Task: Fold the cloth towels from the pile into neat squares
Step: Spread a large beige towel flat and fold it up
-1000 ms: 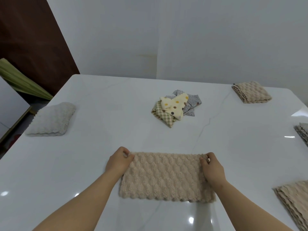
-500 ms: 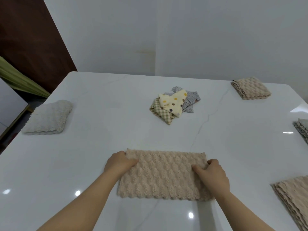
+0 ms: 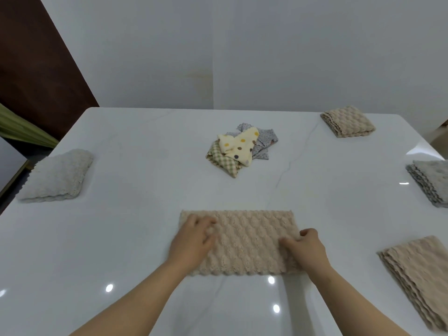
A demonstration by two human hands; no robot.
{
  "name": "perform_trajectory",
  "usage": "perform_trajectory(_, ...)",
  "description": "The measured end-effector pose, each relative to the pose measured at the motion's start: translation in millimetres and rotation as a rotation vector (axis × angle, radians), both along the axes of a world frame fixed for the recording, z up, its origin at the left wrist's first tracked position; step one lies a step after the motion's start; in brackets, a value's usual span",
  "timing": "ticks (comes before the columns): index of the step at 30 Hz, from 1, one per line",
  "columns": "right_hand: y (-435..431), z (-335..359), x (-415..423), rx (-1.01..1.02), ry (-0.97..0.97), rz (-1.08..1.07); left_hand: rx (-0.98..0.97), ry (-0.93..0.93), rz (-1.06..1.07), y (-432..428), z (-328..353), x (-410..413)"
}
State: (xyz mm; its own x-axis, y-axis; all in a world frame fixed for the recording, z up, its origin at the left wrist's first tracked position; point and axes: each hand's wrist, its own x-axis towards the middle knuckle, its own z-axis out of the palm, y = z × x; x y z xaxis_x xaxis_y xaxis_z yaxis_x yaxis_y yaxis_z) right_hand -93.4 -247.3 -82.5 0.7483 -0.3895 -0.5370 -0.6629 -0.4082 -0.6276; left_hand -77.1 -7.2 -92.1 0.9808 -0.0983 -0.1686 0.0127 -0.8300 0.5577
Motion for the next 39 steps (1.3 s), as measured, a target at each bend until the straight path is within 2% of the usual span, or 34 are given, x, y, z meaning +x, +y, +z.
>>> perform_trajectory(2,-2,1,-2,0.067,0.022,-0.007,0.092,0.042,-0.137,-10,-5,-3)
perform_trajectory(5,-3,5,-3,0.206,-0.023,-0.055,0.247,0.034,-0.176,-17,-11,-5)
perform_trajectory(9,1,19,1,0.424,-0.075,-0.091,0.313,-0.085,-0.18,-20,-5,-7)
perform_trajectory(11,4,24,5,0.502,-0.068,-0.071,0.286,-0.149,-0.205,-23,-4,-8)
perform_trajectory(13,6,28,9,0.541,-0.053,-0.049,0.229,-0.092,-0.251,-21,-7,-11)
perform_trajectory(17,13,34,14,0.559,-0.032,-0.012,0.289,-0.029,-0.368,-14,-17,-11)
perform_trajectory(19,18,37,14,0.557,-0.028,0.01,0.154,0.058,-0.303,-16,-13,-6)
perform_trajectory(21,25,41,14,0.567,-0.03,0.033,-0.077,0.161,-0.172,-17,-6,0)
perform_trajectory(25,43,49,15,0.614,-0.043,0.095,-0.634,0.393,0.266,-9,12,5)
perform_trajectory(27,58,54,16,0.622,-0.055,0.146,-0.82,0.467,0.396,-2,23,6)
perform_trajectory(32,99,53,17,0.663,-0.059,0.275,-0.969,0.545,0.533,20,32,7)
perform_trajectory(35,117,48,16,0.632,-0.001,0.378,-1.036,0.601,0.546,33,34,4)
perform_trajectory(39,128,42,17,0.647,0.053,0.396,-0.882,0.653,0.416,40,30,-1)
